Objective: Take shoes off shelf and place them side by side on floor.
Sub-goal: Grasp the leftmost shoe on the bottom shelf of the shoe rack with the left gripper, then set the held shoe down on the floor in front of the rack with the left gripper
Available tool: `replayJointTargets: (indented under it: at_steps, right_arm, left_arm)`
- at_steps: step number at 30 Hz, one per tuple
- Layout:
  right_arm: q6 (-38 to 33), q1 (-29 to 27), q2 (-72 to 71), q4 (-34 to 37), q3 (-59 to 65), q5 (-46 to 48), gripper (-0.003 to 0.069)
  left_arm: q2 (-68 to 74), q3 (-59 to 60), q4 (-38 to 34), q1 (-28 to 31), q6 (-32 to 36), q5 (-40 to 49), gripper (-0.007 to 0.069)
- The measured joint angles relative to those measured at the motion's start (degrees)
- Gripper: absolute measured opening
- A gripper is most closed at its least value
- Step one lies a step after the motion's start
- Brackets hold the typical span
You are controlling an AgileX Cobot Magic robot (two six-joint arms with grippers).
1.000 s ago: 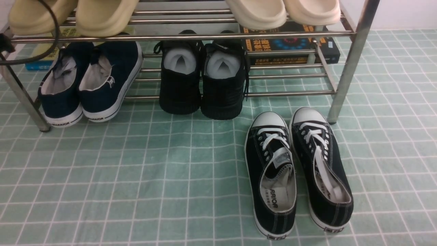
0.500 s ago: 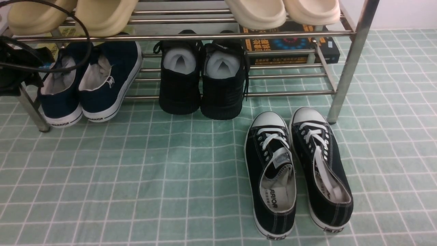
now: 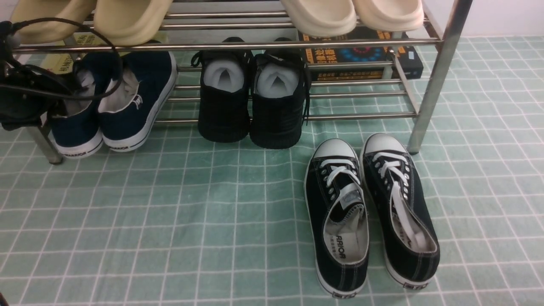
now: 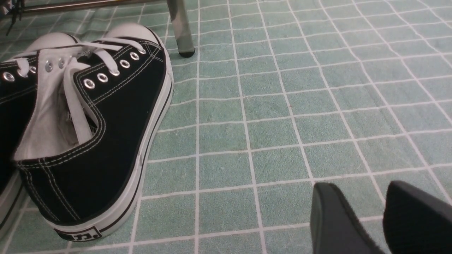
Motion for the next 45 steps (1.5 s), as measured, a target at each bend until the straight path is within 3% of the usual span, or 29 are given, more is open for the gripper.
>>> replayJointTargets:
  at_steps: [2,5,6,8,12,22,26,29,34,38,45]
  right_arm:
    - [0.00,0.00,0.00,0.00,0.00,0.00,0.0237]
    - [0.00,0.00,0.00,0.00,0.00,0.00,0.0237]
    - [0.00,0.00,0.00,0.00,0.00,0.00,0.0237]
    - [0.00,0.00,0.00,0.00,0.00,0.00,0.0237]
    - [0.00,0.00,0.00,0.00,0.00,0.00,0.0237]
    - [0.00,0.00,0.00,0.00,0.00,0.00,0.0237]
    - [0.00,0.00,0.00,0.00,0.00,0.00,0.0237]
    - [0.00,0.00,0.00,0.00,0.00,0.00,0.0237]
    - [0.00,0.00,0.00,0.00,0.00,0.00,0.0239]
    - [0.00,0.00,0.00,0.00,0.00,0.00,0.0239]
    - [0.00,0.00,0.00,0.00,0.00,0.00,0.0239]
  left_arm:
    - [0.52,0.00,-0.11,0.00,0.00,-0.06,0.0301]
    - [0.72,0.00,-0.74,0.00,-0.01,-0.11,0.0160]
    - [0.72,0.00,-0.97,0.00,-0.01,-0.24,0.0076]
    - [0.36,0.00,-1.08,0.00,-0.01,0.06,0.0046]
    - [-1.59,0.00,-1.08,0.00,-0.01,3.48,0.0043]
    - [-18.92,0.00,0.16,2.49,-2.14,23.78,0.0043]
    - [-27.82,0.72,7.92,2.87,-6.43,33.06,0.0043]
    - [-31.93,4.59,11.60,2.87,-11.05,35.16,0.0043]
    - [-37.55,17.60,16.10,2.87,-15.37,32.25,0.0043]
    - [-37.38,26.70,18.46,2.87,-18.87,23.27,0.0043]
    - [-30.34,31.63,20.13,2.87,-19.64,12.99,0.0043]
